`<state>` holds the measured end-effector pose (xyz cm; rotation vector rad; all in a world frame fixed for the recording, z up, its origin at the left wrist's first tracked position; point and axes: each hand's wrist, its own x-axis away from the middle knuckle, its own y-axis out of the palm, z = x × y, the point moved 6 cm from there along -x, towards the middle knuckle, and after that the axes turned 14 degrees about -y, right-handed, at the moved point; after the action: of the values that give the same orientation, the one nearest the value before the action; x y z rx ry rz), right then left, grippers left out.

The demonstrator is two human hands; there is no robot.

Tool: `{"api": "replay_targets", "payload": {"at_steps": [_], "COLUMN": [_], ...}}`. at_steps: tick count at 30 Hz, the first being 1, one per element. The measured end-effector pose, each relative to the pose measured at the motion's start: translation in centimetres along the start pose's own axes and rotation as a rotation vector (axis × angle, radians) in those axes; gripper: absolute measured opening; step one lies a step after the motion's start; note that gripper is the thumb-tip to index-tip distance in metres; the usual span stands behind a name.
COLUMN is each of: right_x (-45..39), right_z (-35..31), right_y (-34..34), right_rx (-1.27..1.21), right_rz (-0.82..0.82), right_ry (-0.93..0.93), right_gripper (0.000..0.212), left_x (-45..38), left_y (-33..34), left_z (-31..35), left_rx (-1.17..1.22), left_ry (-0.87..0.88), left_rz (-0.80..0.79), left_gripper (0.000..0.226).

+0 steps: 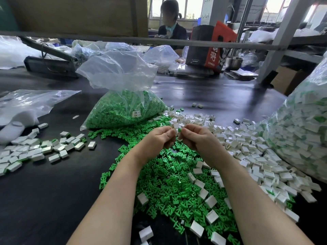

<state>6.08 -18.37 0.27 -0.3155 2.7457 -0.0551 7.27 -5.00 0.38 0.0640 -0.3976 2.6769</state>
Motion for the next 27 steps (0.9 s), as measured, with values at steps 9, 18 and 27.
{"api": "replay_targets", "payload": {"at_steps": [9, 18, 27], "right_x": [-0.2, 0.0, 0.4], "right_z": [0.1, -0.5, 0.1], "right_y": [-0.1, 0.5, 1.1], "right_rx": [0.160, 0.164, 0.107], "right_rz": [0.017, -0.067, -0.184], "right_ry": [-0.057, -0.049, 0.033], "right_gripper": [0.019, 0.016, 0.027], "left_x": [0.0, -0.2, -0.4], "left_y": [0.0, 0.0, 0.4], "left_z": [-0.4, -0.5, -1.0], "left_rx": [0.041, 0.029, 0.024], "left_ry": [-0.022, -0.022, -0.108], "left_rz": [-0.013, -0.057, -0.131], "left_gripper": [0.028, 0.020, 0.024]}}
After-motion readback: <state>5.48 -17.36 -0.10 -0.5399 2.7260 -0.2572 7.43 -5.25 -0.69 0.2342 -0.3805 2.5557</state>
